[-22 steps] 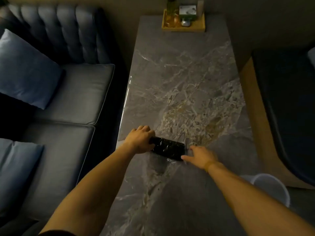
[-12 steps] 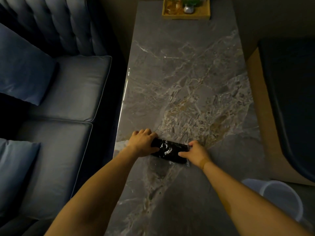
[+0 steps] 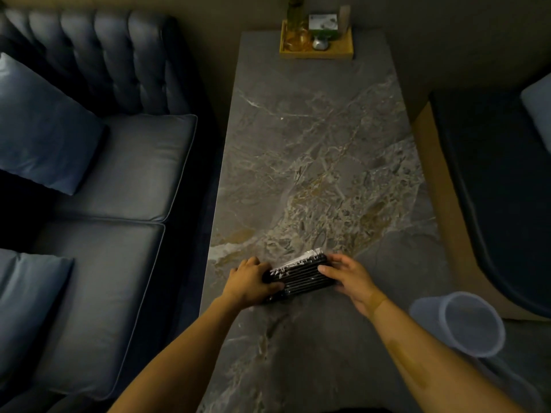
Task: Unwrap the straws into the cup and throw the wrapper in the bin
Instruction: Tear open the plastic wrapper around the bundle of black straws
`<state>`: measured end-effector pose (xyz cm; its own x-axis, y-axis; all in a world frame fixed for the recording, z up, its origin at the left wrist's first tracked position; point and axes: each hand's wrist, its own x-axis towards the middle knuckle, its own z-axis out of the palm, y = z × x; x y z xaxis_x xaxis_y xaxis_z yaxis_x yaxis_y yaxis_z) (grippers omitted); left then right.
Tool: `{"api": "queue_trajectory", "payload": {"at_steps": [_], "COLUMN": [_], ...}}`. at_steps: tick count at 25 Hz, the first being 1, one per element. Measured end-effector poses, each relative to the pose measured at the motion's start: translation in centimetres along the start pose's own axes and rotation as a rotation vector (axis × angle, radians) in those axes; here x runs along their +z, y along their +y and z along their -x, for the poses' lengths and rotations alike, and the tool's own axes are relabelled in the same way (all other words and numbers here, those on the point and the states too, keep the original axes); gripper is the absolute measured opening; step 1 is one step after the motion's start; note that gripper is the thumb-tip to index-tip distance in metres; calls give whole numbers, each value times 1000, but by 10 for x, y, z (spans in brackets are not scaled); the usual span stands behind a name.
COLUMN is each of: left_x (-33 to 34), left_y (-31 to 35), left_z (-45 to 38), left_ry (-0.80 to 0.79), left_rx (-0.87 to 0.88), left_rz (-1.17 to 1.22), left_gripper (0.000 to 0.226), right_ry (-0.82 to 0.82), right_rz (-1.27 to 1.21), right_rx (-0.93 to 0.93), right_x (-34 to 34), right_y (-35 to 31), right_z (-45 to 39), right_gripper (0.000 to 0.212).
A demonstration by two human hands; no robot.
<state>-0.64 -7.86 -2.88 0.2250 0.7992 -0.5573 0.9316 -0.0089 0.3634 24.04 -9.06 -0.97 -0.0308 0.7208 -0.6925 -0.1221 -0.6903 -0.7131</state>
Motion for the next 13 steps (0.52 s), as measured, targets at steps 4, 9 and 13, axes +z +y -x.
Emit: {"api": "queue_trajectory", "payload": {"at_steps": [4,9,13], "left_x": [20,39,31], "left_y": [10,18,44], "left_z": [47,94,120], "left_ry": [-17,-32,-28], "left_rx": [23,149,262], "left_rz": [276,425,773], "left_gripper": [47,51,78], "right_ry": [13,36,-50], "right_rz": [-117,116,339], "right_rx": [-130,-317,-431], "right_x": [6,7,2], "right_y": [5,13,15], "right_z": [47,100,128], "right_gripper": [29,29,28]}}
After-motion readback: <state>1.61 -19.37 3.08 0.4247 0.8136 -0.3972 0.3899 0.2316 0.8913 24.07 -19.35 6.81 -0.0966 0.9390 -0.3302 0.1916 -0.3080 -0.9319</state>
